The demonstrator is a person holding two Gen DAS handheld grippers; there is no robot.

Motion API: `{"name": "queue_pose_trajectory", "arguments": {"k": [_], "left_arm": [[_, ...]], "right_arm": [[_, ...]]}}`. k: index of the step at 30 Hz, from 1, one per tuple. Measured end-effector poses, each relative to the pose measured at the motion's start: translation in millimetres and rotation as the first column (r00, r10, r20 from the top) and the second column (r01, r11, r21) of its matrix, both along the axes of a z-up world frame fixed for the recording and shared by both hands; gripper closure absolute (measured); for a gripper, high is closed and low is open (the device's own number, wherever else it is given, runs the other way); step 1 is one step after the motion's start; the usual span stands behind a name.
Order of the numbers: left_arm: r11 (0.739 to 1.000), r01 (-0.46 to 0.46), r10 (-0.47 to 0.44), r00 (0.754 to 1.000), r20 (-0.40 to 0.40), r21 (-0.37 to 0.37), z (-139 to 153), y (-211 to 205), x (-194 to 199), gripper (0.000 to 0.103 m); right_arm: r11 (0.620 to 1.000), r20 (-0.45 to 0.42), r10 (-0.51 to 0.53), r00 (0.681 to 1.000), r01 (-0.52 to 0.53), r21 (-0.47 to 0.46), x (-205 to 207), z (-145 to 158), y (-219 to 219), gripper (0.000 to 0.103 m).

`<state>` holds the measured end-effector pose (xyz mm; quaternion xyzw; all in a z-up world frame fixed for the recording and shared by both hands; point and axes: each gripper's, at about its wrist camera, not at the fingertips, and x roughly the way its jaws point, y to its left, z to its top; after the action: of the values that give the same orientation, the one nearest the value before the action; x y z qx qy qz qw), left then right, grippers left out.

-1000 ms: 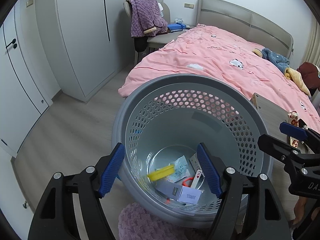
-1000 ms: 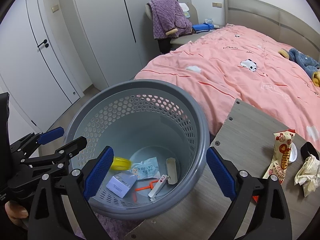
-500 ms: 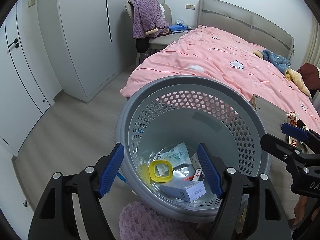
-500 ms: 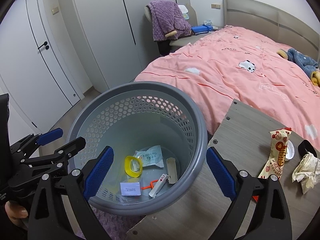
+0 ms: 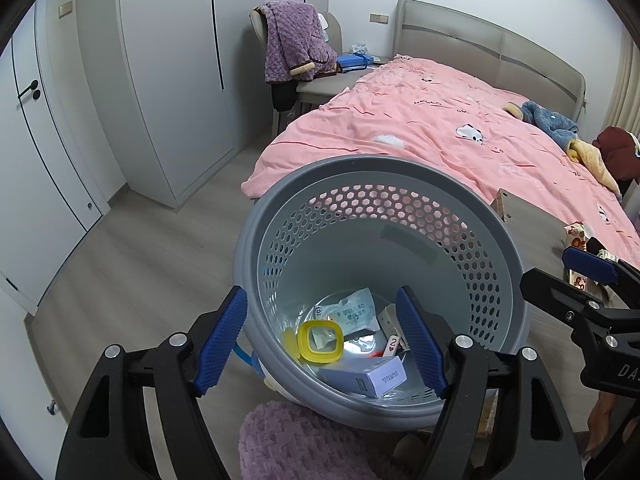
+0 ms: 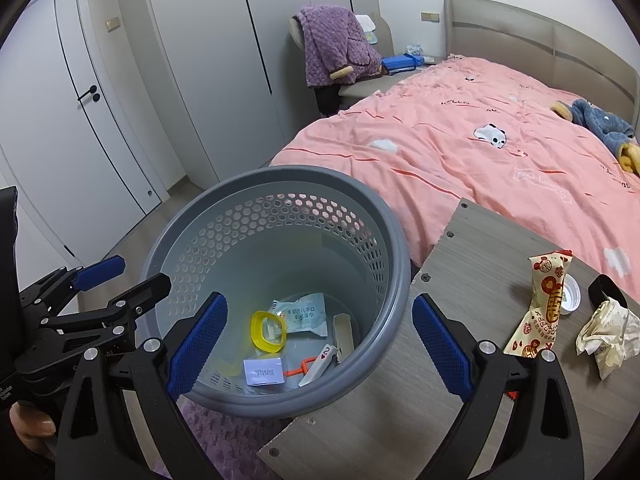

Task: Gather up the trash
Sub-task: 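Withdraw both open tools from the basket back over the table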

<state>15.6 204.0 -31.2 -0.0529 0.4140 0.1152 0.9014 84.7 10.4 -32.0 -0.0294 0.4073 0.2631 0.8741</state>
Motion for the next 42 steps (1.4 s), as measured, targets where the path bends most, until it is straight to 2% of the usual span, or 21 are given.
{"name": "queue_pose_trajectory", "arguments": {"k": [14,25,42], "left_arm": [[1.0,0.016,-0.016,1.0,0.006,0.006,5.6,-10.7,-8.2,0.029],[0.998,0.061,-0.061,0.998,0.001,0.005,4.4,-34.1,-12.7,0.029],[0.982,0.191,-0.191,0.982,0.006,0.008,6.1,-104.0,-11.4,0.029]], "right_arm": [[1.0,0.005,-0.024,1.0,0.024,0.015,-6.6,2.1,-14.3,0.011],[0.997,0.0,-0.067,0.998,0.067,0.028,-17.0,-0.6,-38.1,0.011],[0.972,0.012,-0.23,0.973,0.23,0.039,-37.1,-0.2,-125.3,0.011]]}}
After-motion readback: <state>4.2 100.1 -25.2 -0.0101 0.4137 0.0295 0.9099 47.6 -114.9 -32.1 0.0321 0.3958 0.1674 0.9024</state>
